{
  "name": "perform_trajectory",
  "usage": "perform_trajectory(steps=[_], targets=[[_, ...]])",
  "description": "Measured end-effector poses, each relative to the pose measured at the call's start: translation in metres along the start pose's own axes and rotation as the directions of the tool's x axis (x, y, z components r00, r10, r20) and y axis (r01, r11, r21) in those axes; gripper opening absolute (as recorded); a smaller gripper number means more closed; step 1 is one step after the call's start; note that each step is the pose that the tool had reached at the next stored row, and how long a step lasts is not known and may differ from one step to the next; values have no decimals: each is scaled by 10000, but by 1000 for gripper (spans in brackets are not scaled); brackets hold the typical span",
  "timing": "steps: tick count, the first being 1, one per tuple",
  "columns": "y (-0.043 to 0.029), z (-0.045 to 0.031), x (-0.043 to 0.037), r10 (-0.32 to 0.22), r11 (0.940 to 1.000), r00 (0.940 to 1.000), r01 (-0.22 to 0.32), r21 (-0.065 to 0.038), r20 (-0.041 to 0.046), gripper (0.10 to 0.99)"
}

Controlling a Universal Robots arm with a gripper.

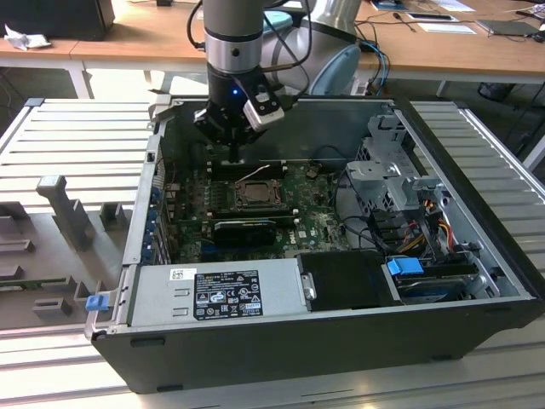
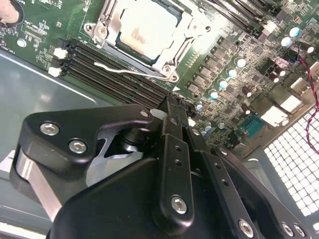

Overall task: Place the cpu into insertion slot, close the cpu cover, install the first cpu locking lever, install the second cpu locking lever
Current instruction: 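Install the first cpu locking lever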

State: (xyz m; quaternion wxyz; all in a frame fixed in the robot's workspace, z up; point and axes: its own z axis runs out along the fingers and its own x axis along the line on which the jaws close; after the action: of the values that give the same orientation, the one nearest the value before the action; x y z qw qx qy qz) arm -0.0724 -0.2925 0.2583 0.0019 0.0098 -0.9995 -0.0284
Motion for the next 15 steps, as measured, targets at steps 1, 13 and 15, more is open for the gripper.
perform_trajectory(steps=[1, 13, 15], targets=[[0, 0, -9, -1, 10000, 10000, 1, 0, 0, 106], [-1, 0, -77, 0, 10000, 10000, 0, 1, 0, 106], [-2, 0, -87, 0, 10000, 10000, 0, 0, 0, 106]])
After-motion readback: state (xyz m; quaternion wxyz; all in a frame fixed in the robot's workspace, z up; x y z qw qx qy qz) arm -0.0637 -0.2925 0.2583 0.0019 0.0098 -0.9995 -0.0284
